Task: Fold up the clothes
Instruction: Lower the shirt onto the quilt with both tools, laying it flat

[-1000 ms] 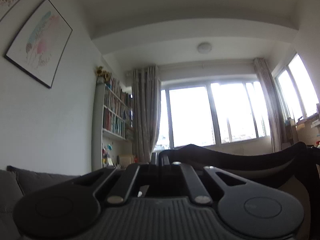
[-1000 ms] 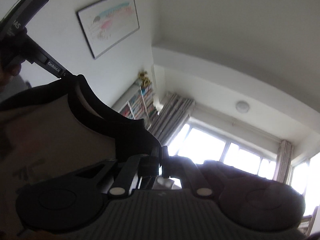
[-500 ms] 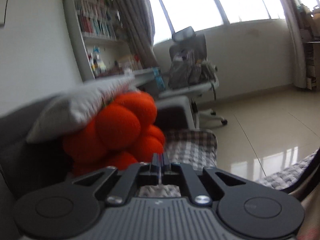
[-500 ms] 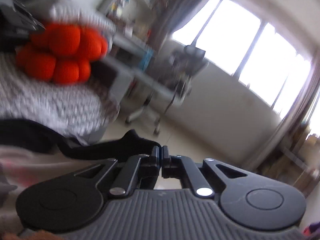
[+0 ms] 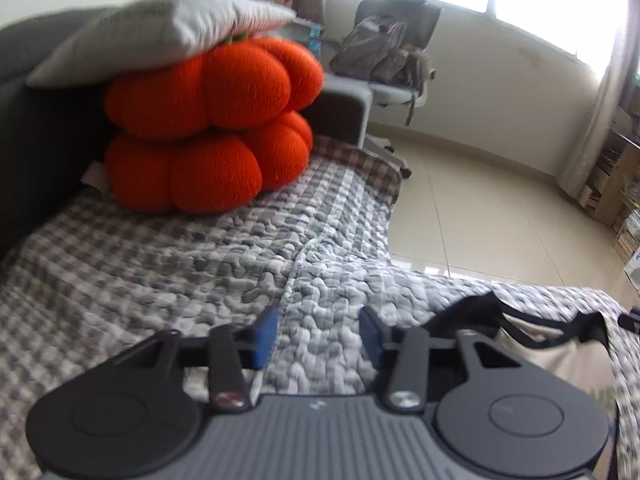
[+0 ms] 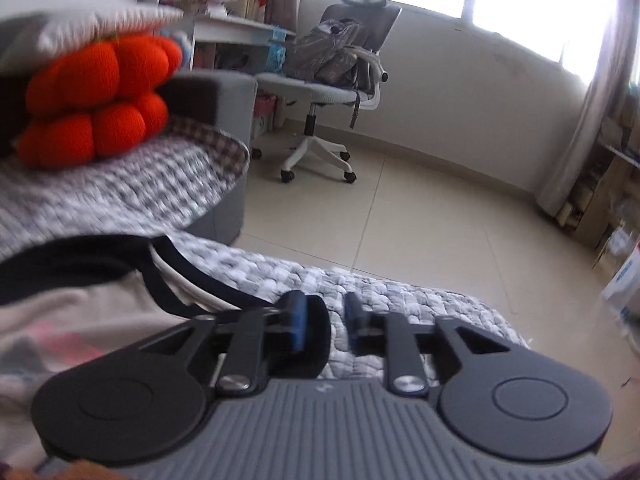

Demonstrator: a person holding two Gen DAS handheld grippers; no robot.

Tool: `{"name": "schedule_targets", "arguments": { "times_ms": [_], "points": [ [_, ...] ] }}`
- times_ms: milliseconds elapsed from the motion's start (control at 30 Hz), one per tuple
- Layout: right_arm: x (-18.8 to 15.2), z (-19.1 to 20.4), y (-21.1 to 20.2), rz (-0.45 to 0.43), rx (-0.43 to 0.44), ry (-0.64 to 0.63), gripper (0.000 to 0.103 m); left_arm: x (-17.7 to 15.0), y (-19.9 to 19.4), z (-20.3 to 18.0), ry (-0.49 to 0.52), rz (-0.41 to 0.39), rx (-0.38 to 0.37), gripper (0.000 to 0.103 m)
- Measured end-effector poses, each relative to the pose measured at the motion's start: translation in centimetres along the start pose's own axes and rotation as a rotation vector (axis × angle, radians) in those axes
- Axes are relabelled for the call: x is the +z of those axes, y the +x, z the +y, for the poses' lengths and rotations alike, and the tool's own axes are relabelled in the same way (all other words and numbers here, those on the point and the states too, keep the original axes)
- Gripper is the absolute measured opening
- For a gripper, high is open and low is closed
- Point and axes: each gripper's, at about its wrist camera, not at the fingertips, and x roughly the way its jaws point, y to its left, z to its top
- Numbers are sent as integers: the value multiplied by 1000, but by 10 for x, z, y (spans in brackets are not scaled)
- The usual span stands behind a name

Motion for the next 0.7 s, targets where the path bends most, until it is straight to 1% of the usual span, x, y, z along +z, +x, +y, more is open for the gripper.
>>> {"name": "schedule_targets", "arguments": {
  "times_ms": [33,100,133,233,300,367,500,533,600,700],
  "points": [
    [-2,0,-11,-7,14,5,43,-5,-7,1,-5,9,-3,50],
    [-4,2,-30,-18,34,7,44,-16,-21,2,-14,26,-10,55],
    [-6,5,-40,-22,38,9,44,-21,-28,3,-19,35,-14,56],
    [-13,14,-64,-24,59,32,44,-37,-48,5,-33,60,-23,57],
    [-19,19,-80,-17,79,54,44,-48,-57,8,-36,62,-12,59],
    [-30,26,-93,-8,94,43,44,-59,-64,10,-37,63,3,60],
    [-57,36,-112,42,155,-24,53,-79,-67,14,-1,74,39,60],
    [-63,37,-116,60,173,-39,54,-82,-67,16,4,81,33,60],
    [-73,37,-121,98,207,-61,60,-88,-65,17,13,92,14,60],
    [-82,36,-125,133,226,-77,66,-92,-61,13,26,109,3,60]
  ]
}}
